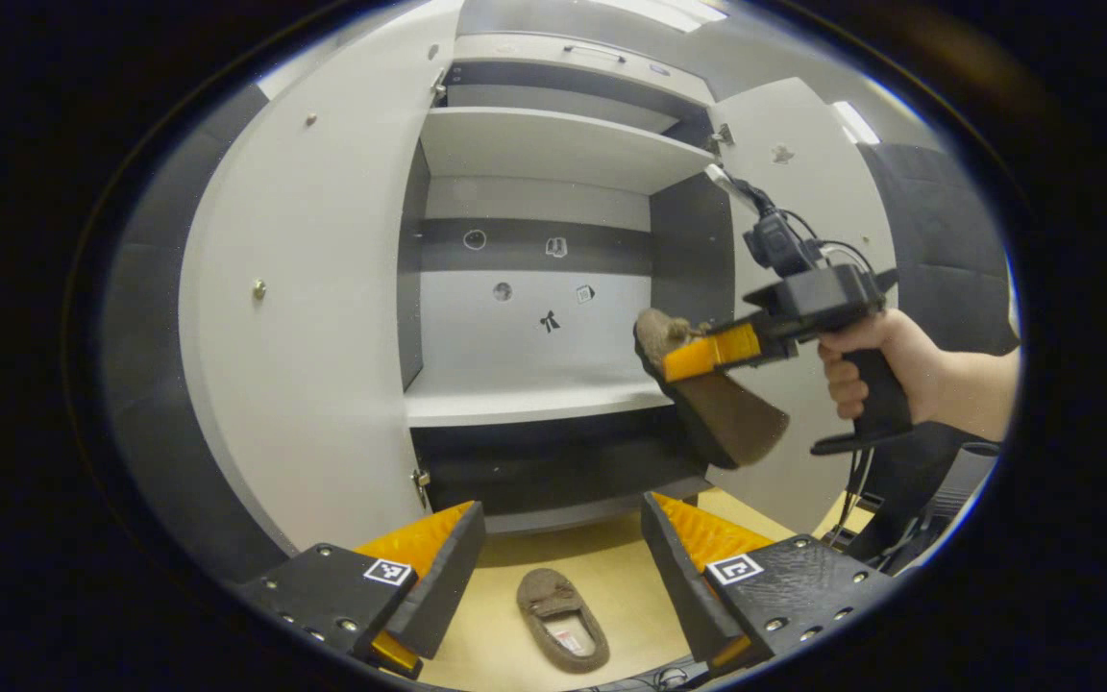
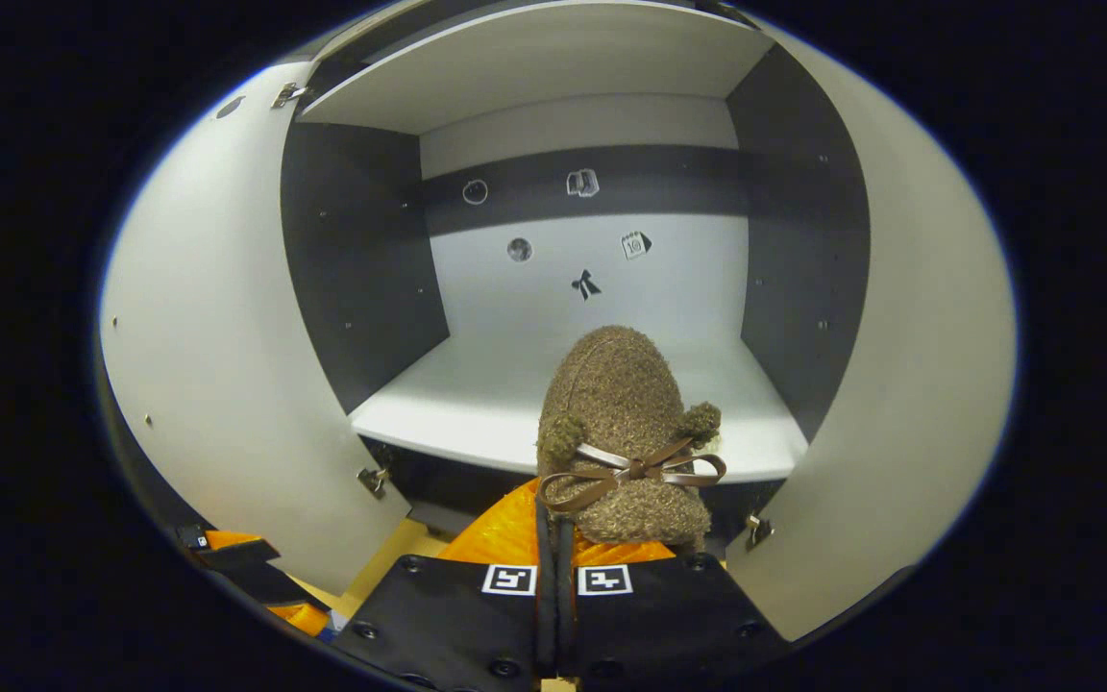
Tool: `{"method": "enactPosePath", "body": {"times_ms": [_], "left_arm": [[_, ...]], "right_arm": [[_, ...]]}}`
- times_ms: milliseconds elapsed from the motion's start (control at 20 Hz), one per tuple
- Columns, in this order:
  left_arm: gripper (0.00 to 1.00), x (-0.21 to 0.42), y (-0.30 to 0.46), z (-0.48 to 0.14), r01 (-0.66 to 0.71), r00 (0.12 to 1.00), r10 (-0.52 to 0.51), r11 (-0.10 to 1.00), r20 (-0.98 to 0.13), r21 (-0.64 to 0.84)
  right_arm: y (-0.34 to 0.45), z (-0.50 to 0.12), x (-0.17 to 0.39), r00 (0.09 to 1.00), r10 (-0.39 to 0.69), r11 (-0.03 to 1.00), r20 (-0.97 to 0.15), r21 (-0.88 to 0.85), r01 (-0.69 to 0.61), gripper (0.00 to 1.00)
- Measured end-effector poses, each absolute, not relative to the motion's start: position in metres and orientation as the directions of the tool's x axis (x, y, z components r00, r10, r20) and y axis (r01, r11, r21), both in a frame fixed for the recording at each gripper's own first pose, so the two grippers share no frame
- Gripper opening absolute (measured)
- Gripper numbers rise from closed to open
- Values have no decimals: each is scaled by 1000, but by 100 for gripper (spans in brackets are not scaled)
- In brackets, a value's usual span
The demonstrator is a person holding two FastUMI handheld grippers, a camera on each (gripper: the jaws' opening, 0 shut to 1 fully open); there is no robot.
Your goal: Grab one shoe with the right hand and put it into the shoe cabinet, grab the other shoe with the left hand and put it into the shoe cabinet; then close the right door with the right hand and the left door with the left hand.
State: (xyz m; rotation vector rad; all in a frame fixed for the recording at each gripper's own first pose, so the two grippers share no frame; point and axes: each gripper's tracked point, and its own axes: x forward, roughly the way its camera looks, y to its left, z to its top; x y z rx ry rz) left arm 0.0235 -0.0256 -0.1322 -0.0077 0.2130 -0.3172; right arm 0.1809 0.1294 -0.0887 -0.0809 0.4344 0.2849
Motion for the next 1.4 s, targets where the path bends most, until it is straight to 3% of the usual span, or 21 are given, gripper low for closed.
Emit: {"method": "enactPosePath", "body": {"times_ms": [350, 800, 1100, 1400], "left_arm": [[94, 21, -17, -128, 273, 941, -270, 962, -204, -17], [94, 13, -11, -132, 186, 955, -181, 983, -237, -4], [94, 9, -9, -131, 137, 961, -129, 990, -243, 17], [94, 5, -6, -129, 106, 967, -100, 994, -234, 17]], "right_arm": [[123, -48, 267, 919, 213, 968, -331, -55, -244, 2], [108, -58, 357, 931, 154, 981, -331, -61, -184, 1], [120, -77, 381, 928, 149, 980, -342, -71, -183, 0], [132, -106, 389, 889, 154, 980, -431, -48, -193, 8]]}}
